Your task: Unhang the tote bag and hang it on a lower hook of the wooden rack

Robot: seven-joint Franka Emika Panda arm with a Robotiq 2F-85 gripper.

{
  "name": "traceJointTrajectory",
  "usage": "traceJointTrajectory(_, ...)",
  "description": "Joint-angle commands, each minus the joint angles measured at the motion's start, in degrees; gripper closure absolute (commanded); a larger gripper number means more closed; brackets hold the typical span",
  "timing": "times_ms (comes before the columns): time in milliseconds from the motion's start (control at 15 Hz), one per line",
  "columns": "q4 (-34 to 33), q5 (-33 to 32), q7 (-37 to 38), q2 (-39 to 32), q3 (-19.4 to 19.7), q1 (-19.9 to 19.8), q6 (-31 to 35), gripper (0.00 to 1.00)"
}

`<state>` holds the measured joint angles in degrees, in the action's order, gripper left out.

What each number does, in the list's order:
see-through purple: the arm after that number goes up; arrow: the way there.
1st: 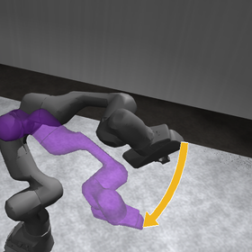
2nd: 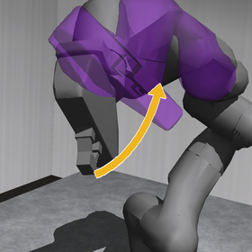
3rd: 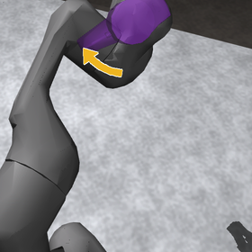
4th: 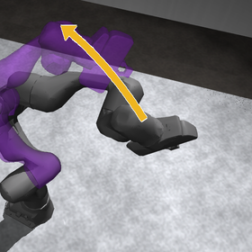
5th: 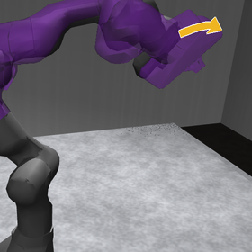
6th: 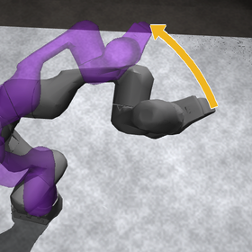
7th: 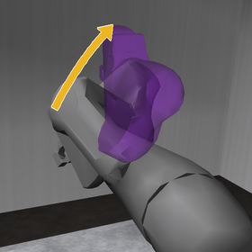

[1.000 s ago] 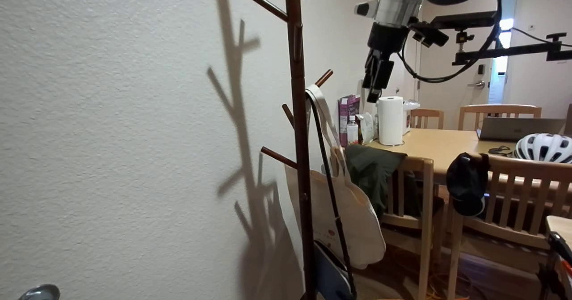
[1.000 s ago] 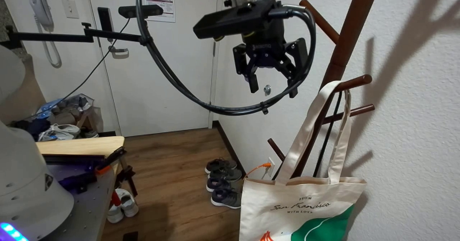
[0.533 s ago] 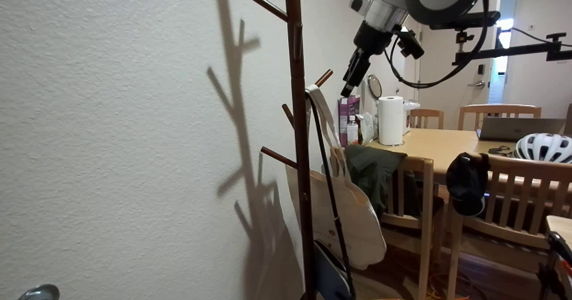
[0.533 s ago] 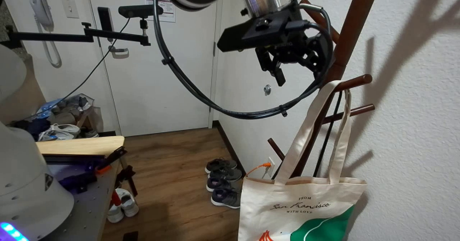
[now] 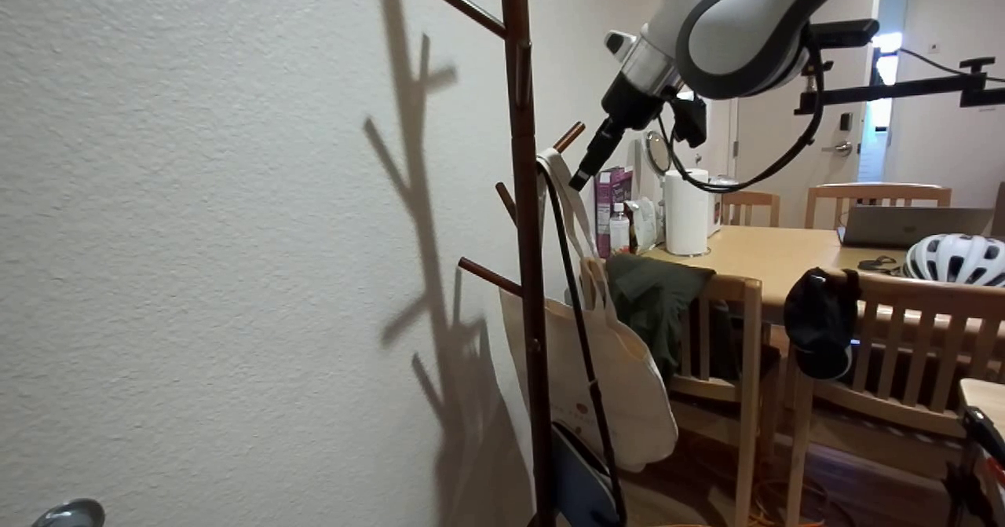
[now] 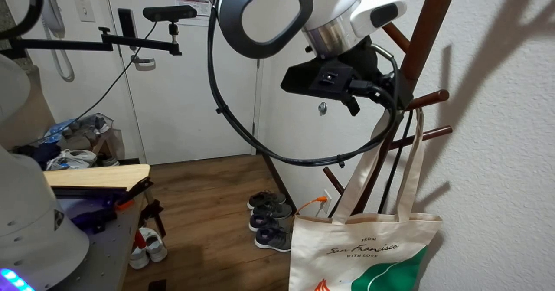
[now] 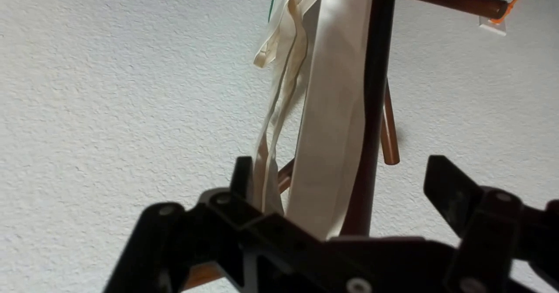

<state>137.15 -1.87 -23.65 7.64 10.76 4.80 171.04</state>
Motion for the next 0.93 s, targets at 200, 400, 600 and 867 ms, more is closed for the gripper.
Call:
traceJointTrajectory(200,-2.11,1.53,-3.56,-5.4,1.23,1.01,6.12,0.0)
traceJointTrajectory(400,-3.04,2.38,-4.59,-7.18,1.15,1.37,6.69,0.0)
traceJointTrajectory(600,-3.77,2.22,-5.23,-8.01,0.95,1.31,6.17,0.28)
traceJointTrajectory(867,-4.98,0.81,-5.41,-5.21,0.91,0.89,2.1,0.53)
